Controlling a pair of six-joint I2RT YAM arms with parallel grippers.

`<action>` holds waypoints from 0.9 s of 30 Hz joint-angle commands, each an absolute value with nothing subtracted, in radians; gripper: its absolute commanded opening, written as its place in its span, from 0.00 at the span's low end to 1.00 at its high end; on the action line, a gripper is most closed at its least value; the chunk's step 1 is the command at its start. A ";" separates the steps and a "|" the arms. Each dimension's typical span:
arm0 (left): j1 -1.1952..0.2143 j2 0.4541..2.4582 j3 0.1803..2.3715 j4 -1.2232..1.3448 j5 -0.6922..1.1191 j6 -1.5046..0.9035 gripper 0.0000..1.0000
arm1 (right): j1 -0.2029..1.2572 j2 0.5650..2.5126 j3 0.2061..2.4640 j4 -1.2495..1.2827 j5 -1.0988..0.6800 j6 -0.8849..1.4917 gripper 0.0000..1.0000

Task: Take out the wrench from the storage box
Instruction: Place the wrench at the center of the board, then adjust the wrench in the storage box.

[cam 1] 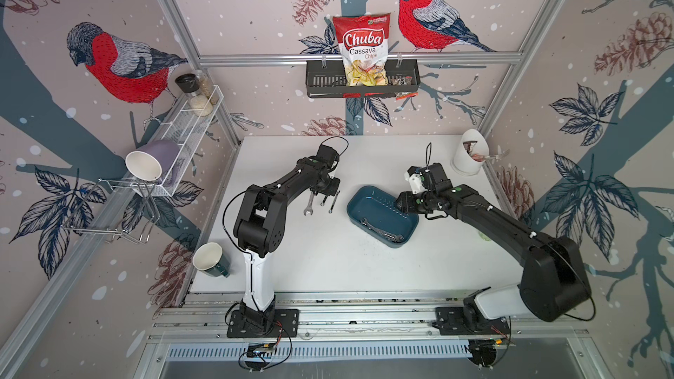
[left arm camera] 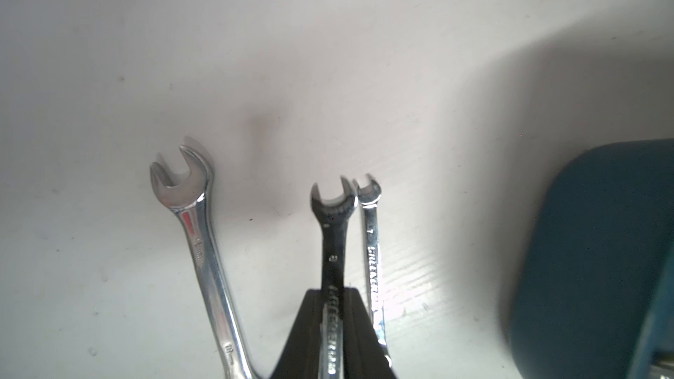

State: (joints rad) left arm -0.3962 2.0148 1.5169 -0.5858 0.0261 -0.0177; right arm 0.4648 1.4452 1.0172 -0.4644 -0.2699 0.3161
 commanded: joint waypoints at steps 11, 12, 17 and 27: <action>-0.382 2.041 1.450 -0.503 -0.020 -0.099 0.39 | 0.540 1.537 1.085 -0.526 -0.222 0.265 0.51; -0.383 2.037 1.452 -0.508 -0.024 -0.099 0.42 | 0.542 1.544 1.090 -0.527 -0.224 0.264 0.51; -0.384 1.955 1.484 -0.547 0.016 -0.104 0.54 | 0.561 1.581 1.123 -0.564 -0.216 0.224 0.51; -0.482 1.902 1.542 -0.625 0.377 0.015 0.56 | 0.597 1.676 1.172 -0.632 -0.184 0.115 0.54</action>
